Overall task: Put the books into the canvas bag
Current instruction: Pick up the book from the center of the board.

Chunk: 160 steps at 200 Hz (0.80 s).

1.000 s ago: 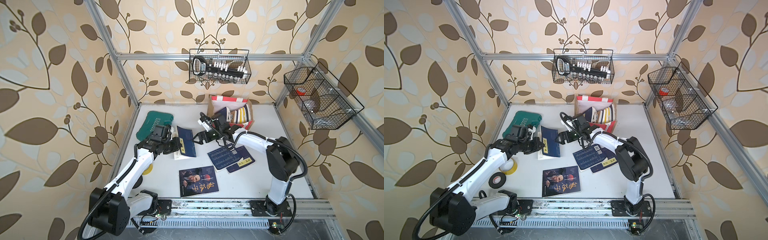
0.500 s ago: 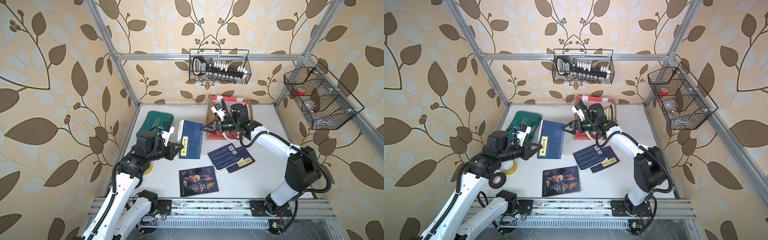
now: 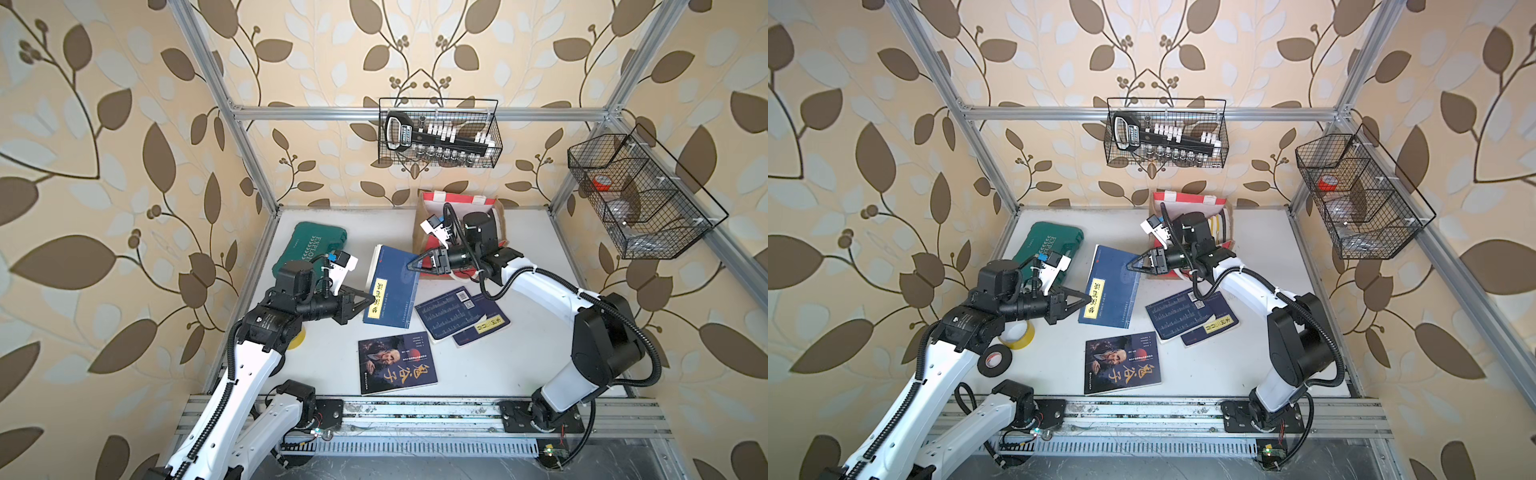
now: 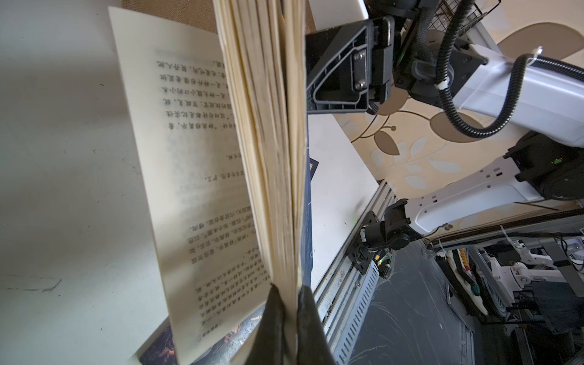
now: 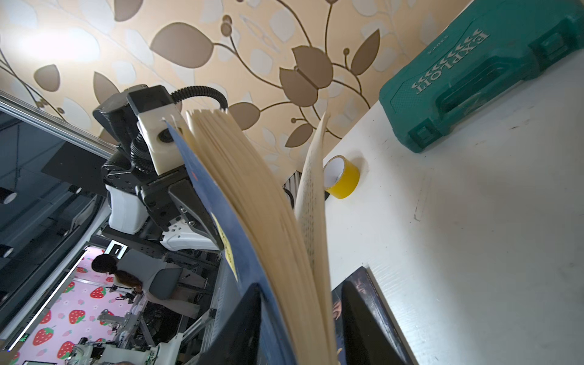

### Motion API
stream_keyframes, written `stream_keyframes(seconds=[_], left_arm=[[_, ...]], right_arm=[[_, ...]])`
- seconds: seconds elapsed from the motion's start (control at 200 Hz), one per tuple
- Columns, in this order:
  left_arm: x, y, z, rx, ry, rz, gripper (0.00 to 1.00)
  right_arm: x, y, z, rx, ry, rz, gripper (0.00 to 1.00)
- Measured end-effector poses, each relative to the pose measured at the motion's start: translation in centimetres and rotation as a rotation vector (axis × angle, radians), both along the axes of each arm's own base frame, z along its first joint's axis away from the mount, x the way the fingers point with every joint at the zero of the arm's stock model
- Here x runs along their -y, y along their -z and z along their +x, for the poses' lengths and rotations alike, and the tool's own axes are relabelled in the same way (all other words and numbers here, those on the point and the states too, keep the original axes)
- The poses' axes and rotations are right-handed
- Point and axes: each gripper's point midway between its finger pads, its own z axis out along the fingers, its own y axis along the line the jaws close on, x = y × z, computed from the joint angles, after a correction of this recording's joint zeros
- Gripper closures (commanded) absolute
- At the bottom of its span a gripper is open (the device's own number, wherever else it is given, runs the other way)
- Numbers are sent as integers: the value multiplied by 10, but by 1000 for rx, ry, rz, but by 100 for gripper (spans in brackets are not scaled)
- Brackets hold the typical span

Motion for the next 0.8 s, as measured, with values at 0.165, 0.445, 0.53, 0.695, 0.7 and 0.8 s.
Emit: stream_keyframes(seconds=[0.165,0.445,0.53,0.695,0.7,0.8], left_arm=[[0,0,2,7,0,2,100],[-3,5,12,6,-36,29,1],[-7,10,17,-3,-69,53,1],[-16,18,24,-5,-130,100,1],[-16,18,25,-6,-133,102,1],[-21,23,29,-11,-163,128,1]], right_arm=[[4,-12,-2,-3,3,20,100],[27,-31,11,32,107,14,100],[52,-43,30,79,253,-12,100],[107,-95,60,269,591,-71,100],[108,-96,60,273,597,-72,100],[139,-133,65,392,769,-82,100]])
